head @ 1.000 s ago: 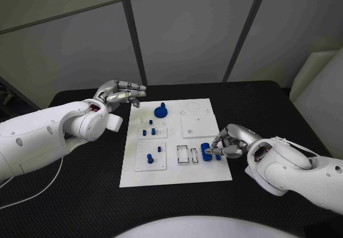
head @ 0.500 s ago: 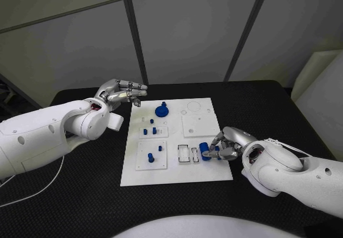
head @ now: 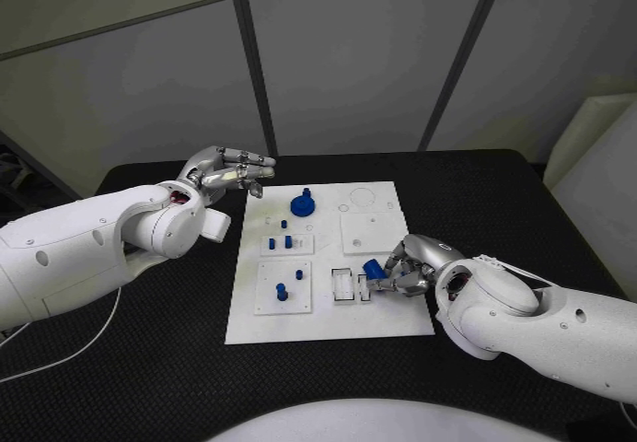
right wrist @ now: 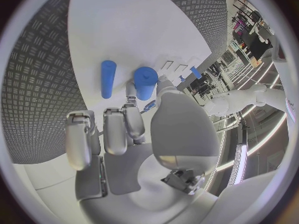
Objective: Assemble the parts on the task board
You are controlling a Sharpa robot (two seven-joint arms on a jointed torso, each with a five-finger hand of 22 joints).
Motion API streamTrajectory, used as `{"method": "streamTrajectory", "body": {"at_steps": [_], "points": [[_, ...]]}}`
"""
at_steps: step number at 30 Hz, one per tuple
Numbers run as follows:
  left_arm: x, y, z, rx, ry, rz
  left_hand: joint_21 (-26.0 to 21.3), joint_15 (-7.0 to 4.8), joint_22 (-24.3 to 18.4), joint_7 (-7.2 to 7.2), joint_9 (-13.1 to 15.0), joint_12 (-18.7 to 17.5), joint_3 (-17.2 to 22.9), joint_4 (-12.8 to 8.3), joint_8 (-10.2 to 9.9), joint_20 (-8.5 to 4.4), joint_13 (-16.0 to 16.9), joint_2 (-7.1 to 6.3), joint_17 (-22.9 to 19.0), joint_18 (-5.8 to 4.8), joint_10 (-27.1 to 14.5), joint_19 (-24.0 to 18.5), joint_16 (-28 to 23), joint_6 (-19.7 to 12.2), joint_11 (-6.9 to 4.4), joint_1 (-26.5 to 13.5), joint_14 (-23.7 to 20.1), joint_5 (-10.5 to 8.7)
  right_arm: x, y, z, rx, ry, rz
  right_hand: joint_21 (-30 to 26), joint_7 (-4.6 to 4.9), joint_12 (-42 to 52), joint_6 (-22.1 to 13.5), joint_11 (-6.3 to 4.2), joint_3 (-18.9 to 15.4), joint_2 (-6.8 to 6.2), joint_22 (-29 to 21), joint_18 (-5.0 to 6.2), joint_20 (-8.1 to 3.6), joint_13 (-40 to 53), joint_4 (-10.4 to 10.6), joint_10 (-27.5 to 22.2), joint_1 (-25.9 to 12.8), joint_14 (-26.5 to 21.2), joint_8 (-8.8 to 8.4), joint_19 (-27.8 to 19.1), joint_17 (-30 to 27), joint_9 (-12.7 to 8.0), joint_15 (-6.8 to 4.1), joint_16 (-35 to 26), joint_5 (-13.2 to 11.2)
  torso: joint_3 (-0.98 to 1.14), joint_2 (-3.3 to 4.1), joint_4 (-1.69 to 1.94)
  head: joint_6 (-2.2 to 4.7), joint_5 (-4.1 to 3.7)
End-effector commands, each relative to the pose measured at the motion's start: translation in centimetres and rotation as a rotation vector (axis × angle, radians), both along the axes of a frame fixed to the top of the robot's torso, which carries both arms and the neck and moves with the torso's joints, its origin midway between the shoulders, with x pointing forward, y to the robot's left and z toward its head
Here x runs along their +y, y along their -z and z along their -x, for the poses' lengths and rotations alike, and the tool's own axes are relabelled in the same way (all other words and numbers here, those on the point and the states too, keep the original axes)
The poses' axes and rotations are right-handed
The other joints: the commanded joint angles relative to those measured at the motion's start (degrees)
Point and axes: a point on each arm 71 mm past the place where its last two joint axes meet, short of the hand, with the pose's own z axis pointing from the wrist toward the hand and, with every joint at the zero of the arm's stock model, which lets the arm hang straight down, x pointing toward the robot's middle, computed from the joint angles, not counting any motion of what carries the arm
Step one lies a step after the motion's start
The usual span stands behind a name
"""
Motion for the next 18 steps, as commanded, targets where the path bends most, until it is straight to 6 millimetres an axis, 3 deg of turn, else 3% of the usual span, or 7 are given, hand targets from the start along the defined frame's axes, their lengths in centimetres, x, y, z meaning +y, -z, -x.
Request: {"method": "streamTrajectory", "body": {"at_steps": [1,11,12,13,18], "points": [[-0.1,-0.1,0.0,0.003,0.011,0.008,-0.3,0.13,-0.1,0.2,0.0,-0.2,-0.1,-0.2,-0.3,0.2,0.0,0.47,-0.1,-0.22,-0.3,0.2,-0.3,0.3,0.11,-0.1,0.2,-0.25,0.0,0.7,0.2,0.029,0.0,0.05,0.2,-0.16,0.4,-0.2,-0.06,0.2,0.24,15.1,-0.41,0.01,0.2,-0.1,0.4,0.9,2.6,0.27,6.0,0.1,0.2,-0.14,0.2,0.4,0.02,-0.01,-0.03,0.01,0.15],[0.1,-0.1,0.1,0.003,0.011,0.007,-0.3,0.14,-0.1,0.2,0.0,-0.2,-0.2,-0.2,-0.3,0.21,0.0,0.48,-0.1,-0.23,-0.3,0.2,-0.3,0.3,0.11,-0.2,0.2,-0.29,-0.1,0.3,0.4,-0.017,0.023,0.002,0.2,-0.42,1.3,0.6,-0.26,1.0,1.26,15.1,-0.41,-0.08,1.3,-0.2,0.8,1.9,2.6,0.68,6.0,0.5,2.0,-0.27,0.4,1.6,0.1,-0.03,-0.16,0.02,0.22],[0.1,-0.1,0.1,0.003,0.011,0.007,-0.3,0.14,-0.1,0.2,0.0,-0.2,-0.2,-0.2,-0.3,0.21,0.0,0.48,-0.1,-0.23,-0.3,0.2,-0.3,0.3,0.11,-0.2,0.2,-0.29,-0.1,0.1,0.5,-0.03,0.026,-0.013,0.2,-0.51,1.5,0.7,-0.36,1.2,1.26,15.1,-0.41,-0.21,1.7,-0.1,1.0,2.2,2.6,0.72,6.0,0.5,2.4,-0.38,0.4,5.4,0.12,-0.04,-0.18,0.05,0.22],[0.1,-0.1,0.1,0.003,0.011,0.007,-0.3,0.14,-0.1,0.2,0.0,-0.2,-0.2,-0.2,-0.3,0.21,0.0,0.48,-0.1,-0.23,-0.3,0.2,-0.3,0.3,0.11,-0.2,0.2,-0.29,-0.2,-0.2,0.7,-0.047,0.031,-0.036,0.2,-0.62,1.7,0.9,-0.46,1.4,1.47,15.1,-0.41,-0.24,2.0,-0.1,1.2,2.4,2.6,0.79,6.0,0.6,2.9,-0.44,0.5,7.2,0.12,-0.06,-0.21,0.1,0.25],[0.2,-0.1,0.1,0.003,0.01,0.006,-0.3,0.14,-0.1,0.2,0.0,-0.2,-0.2,-0.2,-0.3,0.21,0.0,0.48,-0.1,-0.23,-0.3,0.2,-0.3,0.3,0.11,-0.2,0.2,-0.29,-0.1,-1.3,1.5,-0.089,0.042,-0.126,0.2,-0.87,2.0,1.4,-0.67,1.7,1.89,15.1,-0.41,-0.35,2.4,-0.2,1.4,2.8,2.7,0.96,6.0,0.7,3.7,-0.58,0.5,8.8,0.09,-0.08,-0.2,0.18,0.08]]}}
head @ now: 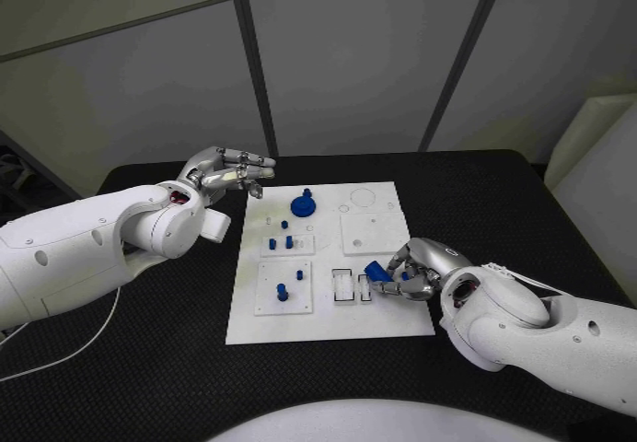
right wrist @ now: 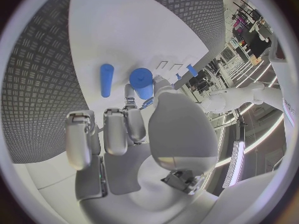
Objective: Assemble the parts on the task board
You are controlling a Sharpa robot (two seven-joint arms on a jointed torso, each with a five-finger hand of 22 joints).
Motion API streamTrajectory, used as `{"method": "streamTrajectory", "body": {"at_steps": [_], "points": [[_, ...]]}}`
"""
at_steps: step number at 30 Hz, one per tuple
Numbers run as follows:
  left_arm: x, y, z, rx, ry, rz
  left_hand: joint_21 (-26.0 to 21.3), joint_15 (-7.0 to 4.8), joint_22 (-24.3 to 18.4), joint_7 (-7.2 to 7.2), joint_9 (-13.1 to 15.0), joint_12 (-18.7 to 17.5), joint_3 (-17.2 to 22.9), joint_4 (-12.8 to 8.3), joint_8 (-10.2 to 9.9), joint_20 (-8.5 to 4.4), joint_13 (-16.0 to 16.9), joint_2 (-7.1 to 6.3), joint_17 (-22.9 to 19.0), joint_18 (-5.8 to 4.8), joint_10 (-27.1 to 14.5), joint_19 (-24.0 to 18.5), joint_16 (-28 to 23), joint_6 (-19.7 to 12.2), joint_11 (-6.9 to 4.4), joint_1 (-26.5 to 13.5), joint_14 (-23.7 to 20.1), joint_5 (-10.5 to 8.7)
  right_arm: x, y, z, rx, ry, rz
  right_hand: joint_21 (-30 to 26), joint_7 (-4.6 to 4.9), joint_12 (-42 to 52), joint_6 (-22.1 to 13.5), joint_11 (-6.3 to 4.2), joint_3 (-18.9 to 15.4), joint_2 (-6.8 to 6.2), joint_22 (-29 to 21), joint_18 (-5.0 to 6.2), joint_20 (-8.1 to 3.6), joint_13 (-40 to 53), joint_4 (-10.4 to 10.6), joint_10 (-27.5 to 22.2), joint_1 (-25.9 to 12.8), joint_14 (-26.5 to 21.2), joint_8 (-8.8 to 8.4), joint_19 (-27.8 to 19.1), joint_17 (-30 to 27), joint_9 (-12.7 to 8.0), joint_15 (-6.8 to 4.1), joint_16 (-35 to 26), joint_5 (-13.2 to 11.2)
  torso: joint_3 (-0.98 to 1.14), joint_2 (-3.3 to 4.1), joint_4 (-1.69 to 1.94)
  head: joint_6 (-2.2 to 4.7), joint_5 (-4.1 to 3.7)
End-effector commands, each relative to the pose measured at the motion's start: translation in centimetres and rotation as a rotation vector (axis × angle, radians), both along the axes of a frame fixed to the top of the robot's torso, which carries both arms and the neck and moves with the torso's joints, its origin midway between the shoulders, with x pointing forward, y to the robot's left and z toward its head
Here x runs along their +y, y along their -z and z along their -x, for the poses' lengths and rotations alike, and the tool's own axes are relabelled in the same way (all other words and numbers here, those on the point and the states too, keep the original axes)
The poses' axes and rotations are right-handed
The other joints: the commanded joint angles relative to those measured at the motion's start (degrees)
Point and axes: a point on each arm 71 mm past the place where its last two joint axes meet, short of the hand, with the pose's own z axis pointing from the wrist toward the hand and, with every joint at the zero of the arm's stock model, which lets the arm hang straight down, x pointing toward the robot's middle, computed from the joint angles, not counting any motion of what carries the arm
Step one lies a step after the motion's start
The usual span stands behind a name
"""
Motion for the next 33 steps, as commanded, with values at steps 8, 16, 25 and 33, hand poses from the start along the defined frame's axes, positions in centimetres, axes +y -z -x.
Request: {"method": "streamTrajectory", "body": {"at_steps": [8,16,25,33], "points": [[-0.2,-0.1,0.1,-0.001,0.012,0.009,-0.4,0.14,-0.1,0.19,0.0,-0.2,-0.2,-0.2,-0.3,0.21,0.0,0.51,-0.1,-0.23,-0.3,0.2,-0.3,0.3,0.1,-0.1,0.2,-0.29,0.9,-1.9,1.2,-0.07,0.022,-0.191,0.2,-0.35,0.3,1.1,-0.16,0.4,0.57,15.1,-0.41,-0.45,1.2,0.3,0.5,0.0,2.5,0.38,6.0,0.3,1.0,-0.47,0.4,0.8,-0.06,0.04,0.17,0.36,-0.24],[-0.3,-0.1,0.1,0.0,0.015,0.01,-0.4,0.14,-0.1,0.19,0.0,-0.2,-0.2,-0.2,-0.3,0.21,0.0,0.51,-0.1,-0.23,-0.3,0.2,-0.3,0.3,0.1,-0.1,0.2,-0.29,2.3,-1.2,1.1,0.011,-0.016,-0.172,0.2,-0.4,-0.5,1.2,-0.2,0.1,0.73,15.1,-0.41,-0.5,0.7,0.4,0.2,-1.6,2.4,0.23,6.0,0.0,1.6,-0.5,0.2,0.8,-0.09,0.06,0.15,0.31,-0.02],[-0.3,-0.1,0.1,0.001,0.016,0.01,-0.4,0.14,-0.1,0.19,0.0,-0.2,-0.2,-0.2,-0.3,0.21,0.0,0.51,-0.1,-0.23,-0.3,0.2,-0.3,0.3,0.1,-0.1,0.2,-0.29,4.0,-0.4,0.8,0.078,-0.046,-0.141,0.2,-1.1,-0.9,2.9,-0.72,-0.4,1.17,15.1,-0.41,-0.8,0.8,0.5,0.4,-6.6,2.3,0.43,6.0,-0.3,3.4,-0.89,0.0,-1.5,-0.07,0.1,0.1,0.12,0.17],[-0.4,-0.1,0.2,0.004,0.019,0.01,-0.4,0.14,-0.1,0.19,0.0,-0.2,-0.2,-0.2,-0.3,0.21,0.0,0.51,-0.1,-0.23,-0.3,0.2,-0.3,0.3,0.1,-0.1,0.2,-0.29,4.3,-0.1,0.6,0.088,-0.042,-0.127,0.2,-1.47,-0.9,4.0,-1.03,-0.3,1.12,15.1,-0.41,-1.01,1.0,0.4,0.5,-7.4,2.4,0.76,6.0,-0.2,4.2,-1.12,0.0,-1.7,-0.04,0.05,0.07,-0.13,0.38]]}}
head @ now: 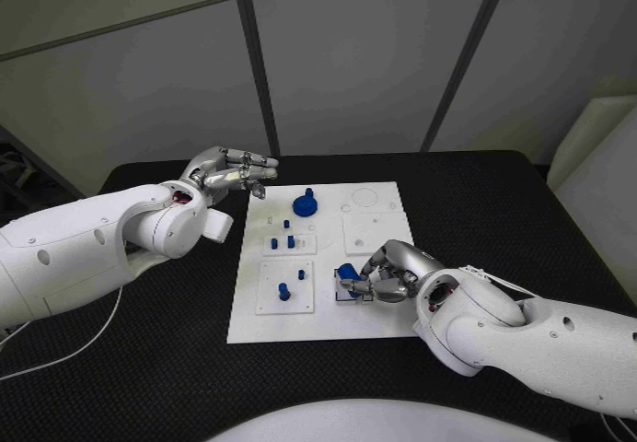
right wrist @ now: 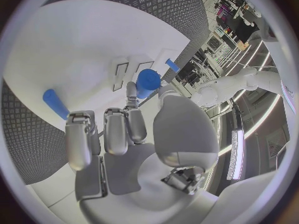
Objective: Assemble the parts on the task board
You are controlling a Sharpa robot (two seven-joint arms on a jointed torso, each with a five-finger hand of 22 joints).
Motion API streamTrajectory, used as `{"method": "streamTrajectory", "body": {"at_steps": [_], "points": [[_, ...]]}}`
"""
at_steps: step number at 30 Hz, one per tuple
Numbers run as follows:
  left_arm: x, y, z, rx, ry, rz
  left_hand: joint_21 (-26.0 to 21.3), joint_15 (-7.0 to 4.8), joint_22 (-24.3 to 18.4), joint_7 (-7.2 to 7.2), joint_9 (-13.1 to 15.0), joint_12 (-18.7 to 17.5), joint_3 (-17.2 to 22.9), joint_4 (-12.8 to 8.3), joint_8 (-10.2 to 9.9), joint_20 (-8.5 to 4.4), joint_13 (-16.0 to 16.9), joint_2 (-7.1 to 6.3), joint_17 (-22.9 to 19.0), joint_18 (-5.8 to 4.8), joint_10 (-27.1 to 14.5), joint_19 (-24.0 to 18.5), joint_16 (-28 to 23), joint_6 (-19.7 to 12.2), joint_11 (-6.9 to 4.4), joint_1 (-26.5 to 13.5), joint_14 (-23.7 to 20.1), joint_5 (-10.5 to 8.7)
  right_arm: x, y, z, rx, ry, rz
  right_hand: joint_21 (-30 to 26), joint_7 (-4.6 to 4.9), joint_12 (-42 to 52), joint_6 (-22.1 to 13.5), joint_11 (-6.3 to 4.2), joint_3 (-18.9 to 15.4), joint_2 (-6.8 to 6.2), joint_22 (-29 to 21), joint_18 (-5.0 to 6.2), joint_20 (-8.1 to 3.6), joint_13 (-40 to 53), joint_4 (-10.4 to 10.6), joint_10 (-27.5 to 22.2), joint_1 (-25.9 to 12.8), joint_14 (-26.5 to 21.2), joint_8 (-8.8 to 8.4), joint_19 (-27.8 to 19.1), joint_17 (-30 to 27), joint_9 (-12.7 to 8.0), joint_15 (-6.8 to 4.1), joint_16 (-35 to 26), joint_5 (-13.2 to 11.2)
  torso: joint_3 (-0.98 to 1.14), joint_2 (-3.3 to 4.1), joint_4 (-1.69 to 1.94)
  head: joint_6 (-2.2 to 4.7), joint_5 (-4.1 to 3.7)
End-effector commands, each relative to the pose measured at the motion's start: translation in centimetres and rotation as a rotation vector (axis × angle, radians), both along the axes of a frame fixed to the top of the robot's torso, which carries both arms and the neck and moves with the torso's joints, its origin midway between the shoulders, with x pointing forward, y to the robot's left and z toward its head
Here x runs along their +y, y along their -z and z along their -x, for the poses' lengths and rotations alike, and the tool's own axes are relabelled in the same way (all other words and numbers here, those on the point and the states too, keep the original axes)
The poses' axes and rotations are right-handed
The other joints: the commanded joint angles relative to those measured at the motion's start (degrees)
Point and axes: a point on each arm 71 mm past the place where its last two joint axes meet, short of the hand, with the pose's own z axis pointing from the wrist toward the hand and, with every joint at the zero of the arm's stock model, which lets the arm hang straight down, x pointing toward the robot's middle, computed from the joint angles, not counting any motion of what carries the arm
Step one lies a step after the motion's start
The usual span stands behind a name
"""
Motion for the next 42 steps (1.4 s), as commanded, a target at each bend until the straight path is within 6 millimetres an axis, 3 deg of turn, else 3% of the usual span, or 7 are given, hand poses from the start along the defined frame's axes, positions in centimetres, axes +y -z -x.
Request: {"method": "streamTrajectory", "body": {"at_steps": [1,8,13,18,23,32,42], "points": [[-0.14,-0.1,0.03,0.002,0.011,0.007,-0.4,0.14,-0.1,0.19,0.0,-0.2,-0.2,-0.2,-0.3,0.21,0.0,0.51,-0.1,-0.22,-0.3,0.2,-0.3,0.3,0.1,-0.2,0.2,-0.29,0.11,0.15,-0.04,0.025,-0.008,0.021,0.2,-0.55,-0.2,1.0,-0.46,0.0,-0.01,15.1,-0.42,-0.51,1.0,0.0,-0.1,-0.6,2.6,0.28,5.9,0.0,0.2,-0.54,0.0,-0.2,0.04,-0.04,-0.07,-0.16,0.08],[-0.15,-0.09,0.02,0.002,0.012,0.007,-0.4,0.14,-0.1,0.19,0.0,-0.2,-0.2,-0.2,-0.3,0.21,0.0,0.51,-0.1,-0.22,-0.3,0.2,-0.3,0.3,0.1,-0.2,0.2,-0.29,0.21,0.26,-0.14,0.028,-0.008,0.027,0.2,-0.71,-0.4,1.4,-0.62,-0.3,-0.47,15.1,-0.42,-0.68,1.0,0.0,-0.1,-1.8,2.6,0.31,5.9,-0.1,0.9,-0.7,0.0,-1.1,0.04,-0.07,-0.09,-0.25,0.15],[-0.14,-0.09,0.01,0.002,0.011,0.007,-0.4,0.14,-0.1,0.19,0.0,-0.2,-0.2,-0.2,-0.3,0.21,0.0,0.51,-0.1,-0.22,-0.3,0.2,-0.3,0.3,0.1,-0.2,0.2,-0.29,0.2,0.31,-0.35,0.019,0.003,0.026,0.2,-0.58,-1.3,1.0,-0.55,-1.6,-2.35,15.1,-0.42,-0.81,0.6,0.1,-0.3,-6.3,2.5,-0.29,5.9,-0.5,2.1,-0.72,-0.3,-11.1,0.03,-0.04,-0.05,-0.18,0.08],[-0.07,-0.08,0.01,0.003,0.01,0.006,-0.4,0.14,-0.1,0.19,0.0,-0.2,-0.2,-0.2,-0.3,0.21,0.0,0.51,-0.1,-0.22,-0.3,0.2,-0.3,0.3,0.1,-0.2,0.2,-0.29,0.23,0.24,-0.55,-0.004,0.012,0.016,0.2,0.15,-6.6,-1.2,0.09,-9.5,-2.47,15.1,-0.42,-0.45,-3.4,0.1,-2.7,-9.8,2.2,-1.81,5.9,-1.6,3.1,-0.24,-1.0,-11.4,0.02,-0.03,-0.07,-0.16,0.08],[0.03,-0.08,0.01,0.003,0.008,0.005,-0.4,0.14,-0.1,0.19,0.0,-0.2,-0.2,-0.2,-0.3,0.21,0.0,0.51,-0.1,-0.22,-0.3,0.2,-0.3,0.3,0.1,-0.2,0.2,-0.29,0.26,0.21,-0.61,-0.012,0.009,0.013,0.2,0.28,-8.3,-1.5,0.21,-10.4,-2.45,15.1,-0.42,-0.34,-4.7,0.1,-3.4,-9.9,2.1,-2.08,5.9,-2.0,3.4,-0.14,-1.3,-11.4,0.05,0.01,-0.14,-0.2,0.12],[0.16,-0.07,0.01,0.004,0.005,0.004,-0.4,0.14,-0.1,0.19,0.0,-0.2,-0.2,-0.2,-0.3,0.21,0.0,0.51,-0.1,-0.22,-0.3,0.2,-0.3,0.3,0.1,-0.2,0.2,-0.29,0.52,0.16,-0.42,-0.014,-0.029,0.036,0.2,0.11,-7.4,-0.9,0.08,-7.9,-0.17,15.1,-0.42,-0.24,-3.6,-2.3,-2.5,3.6,2.2,-2.37,5.9,-2.0,5.2,-0.18,-1.4,-5.7,0.08,-0.02,-0.05,-0.36,0.09],[0.18,-0.04,-0.01,0.006,0.005,0.003,-0.4,0.14,-0.1,0.19,0.0,-0.2,-0.2,-0.2,-0.3,0.21,0.0,0.51,-0.1,-0.22,-0.3,0.2,-0.3,0.3,0.1,-0.2,0.2,-0.29,0.69,-0.1,-0.47,-0.063,-0.046,0.07,0.2,-0.5,-5.6,0.8,-0.48,-7.3,0.95,15.1,-0.42,-0.61,-1.9,-7.6,-1.5,12.3,2.3,-1.85,5.9,-1.4,6.7,-0.6,-1.2,-5.2,0.07,-0.04,-0.1,-0.46,0.12]]}}
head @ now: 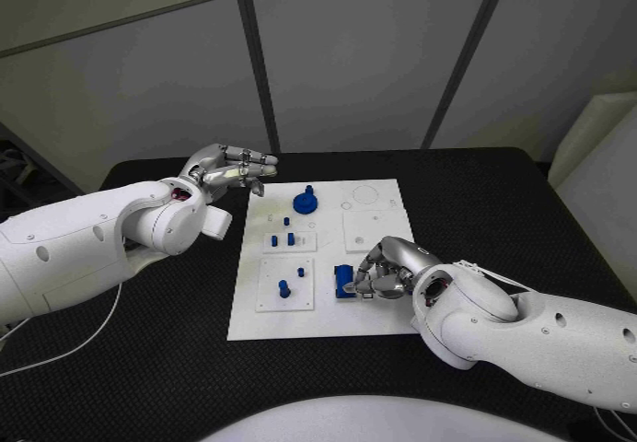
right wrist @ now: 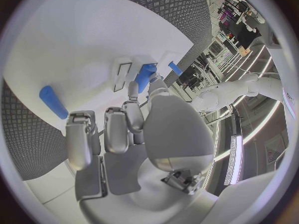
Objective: Assemble the parts on the task board
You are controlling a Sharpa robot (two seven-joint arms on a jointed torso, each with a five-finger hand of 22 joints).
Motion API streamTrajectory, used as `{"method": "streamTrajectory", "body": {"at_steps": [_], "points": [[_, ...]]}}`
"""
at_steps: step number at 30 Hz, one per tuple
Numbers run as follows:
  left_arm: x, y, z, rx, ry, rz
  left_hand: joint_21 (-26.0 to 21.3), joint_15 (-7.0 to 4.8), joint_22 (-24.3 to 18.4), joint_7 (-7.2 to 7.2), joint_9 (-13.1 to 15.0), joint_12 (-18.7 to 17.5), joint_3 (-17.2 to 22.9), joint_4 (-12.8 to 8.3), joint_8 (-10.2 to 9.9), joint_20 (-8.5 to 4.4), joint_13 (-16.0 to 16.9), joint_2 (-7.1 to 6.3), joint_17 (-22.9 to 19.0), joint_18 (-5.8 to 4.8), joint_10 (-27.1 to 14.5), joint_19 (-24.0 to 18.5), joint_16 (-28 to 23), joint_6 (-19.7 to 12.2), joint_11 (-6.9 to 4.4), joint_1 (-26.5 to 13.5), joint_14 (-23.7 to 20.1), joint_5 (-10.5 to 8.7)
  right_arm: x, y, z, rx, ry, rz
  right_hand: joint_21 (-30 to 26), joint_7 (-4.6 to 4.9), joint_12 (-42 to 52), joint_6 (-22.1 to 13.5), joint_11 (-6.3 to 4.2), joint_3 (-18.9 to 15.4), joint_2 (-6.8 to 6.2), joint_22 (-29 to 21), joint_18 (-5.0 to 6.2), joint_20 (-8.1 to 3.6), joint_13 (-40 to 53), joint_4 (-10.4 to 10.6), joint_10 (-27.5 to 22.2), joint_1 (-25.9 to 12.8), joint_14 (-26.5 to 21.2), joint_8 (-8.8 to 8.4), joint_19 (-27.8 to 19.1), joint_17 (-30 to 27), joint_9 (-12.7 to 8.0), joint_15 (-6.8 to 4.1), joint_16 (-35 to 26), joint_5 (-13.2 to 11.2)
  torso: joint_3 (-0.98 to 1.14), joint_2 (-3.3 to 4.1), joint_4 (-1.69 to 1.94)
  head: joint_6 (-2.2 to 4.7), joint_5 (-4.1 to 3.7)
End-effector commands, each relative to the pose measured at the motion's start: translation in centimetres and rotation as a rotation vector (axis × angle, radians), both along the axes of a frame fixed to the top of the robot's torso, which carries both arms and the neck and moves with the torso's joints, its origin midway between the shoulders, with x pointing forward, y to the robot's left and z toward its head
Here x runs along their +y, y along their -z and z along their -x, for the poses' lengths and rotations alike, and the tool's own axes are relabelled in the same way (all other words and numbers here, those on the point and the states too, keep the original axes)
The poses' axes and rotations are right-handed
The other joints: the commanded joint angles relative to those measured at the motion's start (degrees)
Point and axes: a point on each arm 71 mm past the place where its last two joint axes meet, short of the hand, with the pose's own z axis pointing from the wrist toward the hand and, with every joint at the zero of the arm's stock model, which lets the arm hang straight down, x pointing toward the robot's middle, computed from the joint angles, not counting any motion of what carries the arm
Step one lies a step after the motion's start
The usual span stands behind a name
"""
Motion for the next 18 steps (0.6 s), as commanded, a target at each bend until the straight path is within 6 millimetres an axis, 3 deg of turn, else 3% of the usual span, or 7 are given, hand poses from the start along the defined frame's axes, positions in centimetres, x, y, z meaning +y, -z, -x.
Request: {"method": "streamTrajectory", "body": {"at_steps": [1,13,16,18], "points": [[-0.1,-0.1,0.0,0.0,0.008,0.006,-0.4,0.14,-0.1,0.19,0.0,-0.2,-0.2,-0.2,-0.3,0.21,0.0,0.51,-0.1,-0.23,-0.3,0.2,-0.3,0.3,0.1,-0.1,0.2,-0.29,0.1,-0.2,0.0,-0.043,-0.018,0.022,0.2,0.06,0.6,0.6,-0.09,-0.2,0.55,15.1,-0.42,-0.32,0.4,-0.2,0.7,0.7,2.4,0.19,6.1,0.2,0.2,-0.21,-0.1,0.2,0.01,-0.02,-0.04,0.02,-0.01],[-0.1,0.0,0.0,0.001,0.009,0.006,-0.4,0.14,-0.1,0.19,0.0,-0.2,-0.2,-0.2,-0.3,0.21,0.0,0.51,-0.1,-0.23,-0.3,0.2,-0.3,0.3,0.1,-0.1,0.2,-0.29,-0.9,-0.9,0.3,-0.071,-0.015,-0.096,0.2,0.31,-0.5,0.0,0.09,-3.1,1.44,15.1,-0.42,-0.34,-0.2,2.3,0.4,-3.1,2.2,-0.64,6.1,-0.6,1.2,-0.14,-0.5,-0.1,0.04,-0.01,-0.07,0.4,-0.24],[0.0,0.0,0.0,0.002,0.008,0.006,-0.4,0.14,-0.1,0.19,0.0,-0.2,-0.2,-0.2,-0.3,0.21,0.0,0.51,-0.1,-0.23,-0.3,0.2,-0.3,0.3,0.1,-0.1,0.2,-0.29,-2.5,-1.5,0.7,-0.07,-0.012,-0.161,0.2,1.22,-1.7,-3.1,0.79,-3.5,1.89,15.1,-0.42,-0.01,-1.0,2.9,-0.3,-2.9,2.0,-2.57,6.1,-1.1,0.4,0.33,-0.9,0.1,0.04,-0.03,-0.17,0.54,-0.35],[0.0,0.0,0.0,0.002,0.006,0.005,-0.4,0.14,-0.1,0.19,0.0,-0.2,-0.2,-0.2,-0.3,0.21,0.0,0.51,-0.1,-0.23,-0.3,0.2,-0.3,0.3,0.1,-0.1,0.2,-0.29,-3.6,-2.1,0.6,-0.072,0.003,-0.181,0.2,1.82,-2.2,-5.0,1.3,-3.7,2.08,15.1,-0.42,0.28,-1.2,3.2,-0.5,-2.6,2.1,-2.95,6.1,-1.0,-0.4,0.74,-0.9,0.3,0.05,-0.03,-0.25,0.62,-0.45]]}}
